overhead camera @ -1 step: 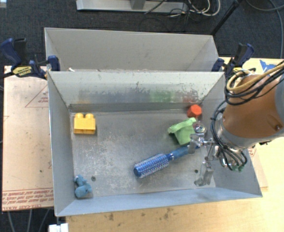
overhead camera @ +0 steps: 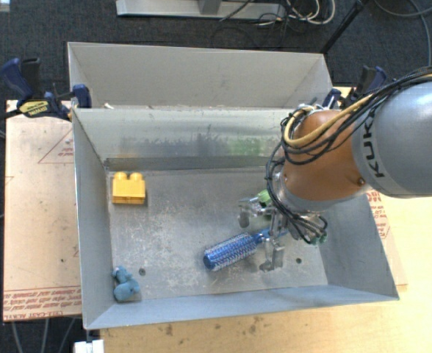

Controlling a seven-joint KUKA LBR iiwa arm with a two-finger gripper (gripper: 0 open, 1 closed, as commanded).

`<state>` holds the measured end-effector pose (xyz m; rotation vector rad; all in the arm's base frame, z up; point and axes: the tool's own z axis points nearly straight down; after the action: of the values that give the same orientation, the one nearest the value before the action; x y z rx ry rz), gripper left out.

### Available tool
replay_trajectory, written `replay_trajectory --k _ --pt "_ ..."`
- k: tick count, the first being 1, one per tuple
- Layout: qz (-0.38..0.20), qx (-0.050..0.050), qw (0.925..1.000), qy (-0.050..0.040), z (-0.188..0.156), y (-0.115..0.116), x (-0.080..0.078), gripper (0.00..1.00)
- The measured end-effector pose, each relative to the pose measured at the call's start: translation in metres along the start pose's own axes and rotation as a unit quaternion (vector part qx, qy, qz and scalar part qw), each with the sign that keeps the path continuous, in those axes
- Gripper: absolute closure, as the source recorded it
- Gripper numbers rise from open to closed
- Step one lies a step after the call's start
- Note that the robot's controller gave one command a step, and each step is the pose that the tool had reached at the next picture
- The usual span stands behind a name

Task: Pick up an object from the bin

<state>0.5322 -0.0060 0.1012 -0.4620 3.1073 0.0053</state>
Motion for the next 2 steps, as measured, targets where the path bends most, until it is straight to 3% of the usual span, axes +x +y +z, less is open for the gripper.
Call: replay_trajectory --k 1,2 --pt "0.015 -0.001 0.9999 0.0023 0.0312 0.0537 0.0114 0.0" --pt "0.017 0.001 0.9999 0.0006 0.0297 0.0495 0.0107 1.0"
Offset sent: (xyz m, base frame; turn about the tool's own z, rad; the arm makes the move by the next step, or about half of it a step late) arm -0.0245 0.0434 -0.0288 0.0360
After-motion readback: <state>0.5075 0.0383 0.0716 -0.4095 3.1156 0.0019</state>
